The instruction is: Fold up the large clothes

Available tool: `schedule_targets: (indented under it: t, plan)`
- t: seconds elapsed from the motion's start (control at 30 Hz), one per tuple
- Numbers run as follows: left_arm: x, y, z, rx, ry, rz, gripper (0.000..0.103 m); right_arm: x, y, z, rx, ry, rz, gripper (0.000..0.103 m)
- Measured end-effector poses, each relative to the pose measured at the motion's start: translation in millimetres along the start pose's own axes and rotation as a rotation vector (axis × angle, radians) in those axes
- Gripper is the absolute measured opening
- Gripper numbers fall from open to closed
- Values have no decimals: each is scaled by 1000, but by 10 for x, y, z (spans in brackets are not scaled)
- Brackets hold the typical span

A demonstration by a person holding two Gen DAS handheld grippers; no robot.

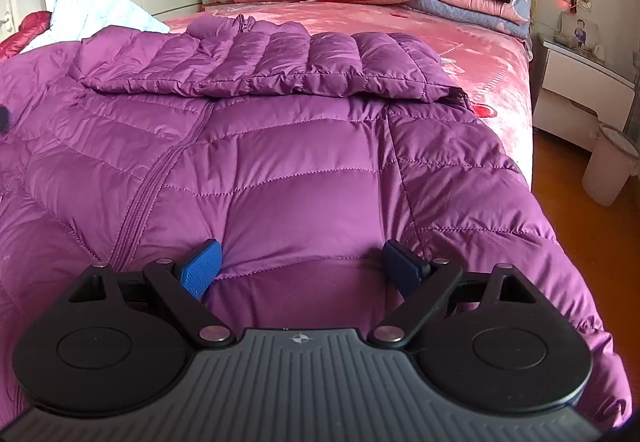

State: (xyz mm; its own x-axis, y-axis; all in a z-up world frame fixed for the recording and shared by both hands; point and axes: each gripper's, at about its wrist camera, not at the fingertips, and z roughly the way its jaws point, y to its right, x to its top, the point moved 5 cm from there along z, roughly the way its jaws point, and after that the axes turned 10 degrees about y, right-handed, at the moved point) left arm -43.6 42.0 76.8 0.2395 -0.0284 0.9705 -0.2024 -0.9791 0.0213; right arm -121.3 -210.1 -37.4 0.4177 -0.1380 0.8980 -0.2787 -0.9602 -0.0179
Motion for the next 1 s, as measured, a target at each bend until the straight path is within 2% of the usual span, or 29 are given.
schedule_targets:
  t: [0.17, 0.37, 0.53, 0.7, 0.83, 1.0]
  plan:
    - [271, -502, -263, 89, 26, -117, 102, -36, 3, -47, 15, 17, 7, 103]
    - [325, -1305, -399, 197, -35, -370, 102, -39, 9, -73, 28, 19, 7, 103]
    - [294, -1684, -373, 236, -81, -512, 101, -27, 19, -37, 47, 3, 13, 103]
    - [354, -1698, -214, 241, -95, -519, 101, -32, 8, -21, 54, 14, 14, 103]
    - [341, -1605, -9, 229, -140, -487, 101, -26, 19, -11, 68, 10, 15, 103]
    - [219, -1491, 345, 256, -234, -459, 101, 13, 7, 7, 74, -15, 6, 103]
